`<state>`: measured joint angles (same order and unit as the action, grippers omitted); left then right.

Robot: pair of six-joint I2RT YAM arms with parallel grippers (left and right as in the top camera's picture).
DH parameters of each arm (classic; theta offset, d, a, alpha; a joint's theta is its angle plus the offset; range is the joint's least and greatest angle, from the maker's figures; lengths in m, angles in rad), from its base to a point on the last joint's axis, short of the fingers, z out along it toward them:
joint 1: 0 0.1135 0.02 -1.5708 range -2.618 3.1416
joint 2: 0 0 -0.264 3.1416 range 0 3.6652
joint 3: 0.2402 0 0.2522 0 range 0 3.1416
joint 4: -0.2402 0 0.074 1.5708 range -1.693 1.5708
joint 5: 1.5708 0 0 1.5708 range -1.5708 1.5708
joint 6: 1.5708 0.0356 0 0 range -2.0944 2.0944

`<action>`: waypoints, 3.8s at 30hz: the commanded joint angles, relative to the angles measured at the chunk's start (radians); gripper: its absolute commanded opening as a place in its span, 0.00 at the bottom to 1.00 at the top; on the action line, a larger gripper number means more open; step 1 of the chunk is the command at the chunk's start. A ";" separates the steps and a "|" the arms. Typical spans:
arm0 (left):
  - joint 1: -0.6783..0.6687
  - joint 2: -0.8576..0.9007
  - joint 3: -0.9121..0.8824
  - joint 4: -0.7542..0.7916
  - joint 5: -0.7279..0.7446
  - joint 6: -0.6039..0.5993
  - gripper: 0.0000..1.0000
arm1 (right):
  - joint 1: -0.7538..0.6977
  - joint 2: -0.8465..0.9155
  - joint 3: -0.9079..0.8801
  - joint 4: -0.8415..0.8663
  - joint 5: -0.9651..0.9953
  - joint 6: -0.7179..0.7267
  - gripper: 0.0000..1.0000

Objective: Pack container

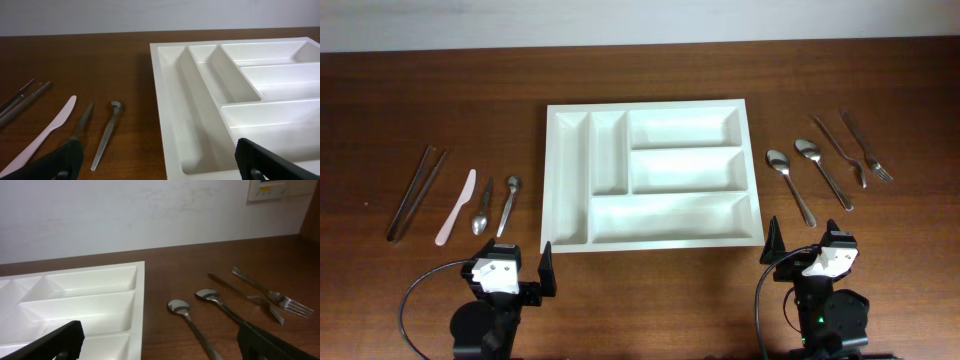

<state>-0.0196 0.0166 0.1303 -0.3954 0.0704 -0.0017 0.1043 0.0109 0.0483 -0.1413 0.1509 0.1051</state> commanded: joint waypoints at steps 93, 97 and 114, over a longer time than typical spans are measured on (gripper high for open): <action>-0.004 -0.011 -0.013 0.006 -0.008 -0.006 0.99 | -0.276 1.843 1.563 -0.883 -0.256 -0.557 0.76; -0.004 -0.011 -0.013 0.006 -0.008 -0.006 0.99 | -0.274 1.880 1.547 -0.875 -0.276 -0.590 0.59; -0.004 -0.011 -0.013 0.006 -0.008 -0.006 0.99 | -0.275 2.150 1.545 -0.848 -0.331 -0.610 0.42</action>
<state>-0.0196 0.0109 0.1253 -0.3931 0.0704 -0.0017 -0.1688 2.1399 1.5993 -1.0023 -0.1608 -0.5011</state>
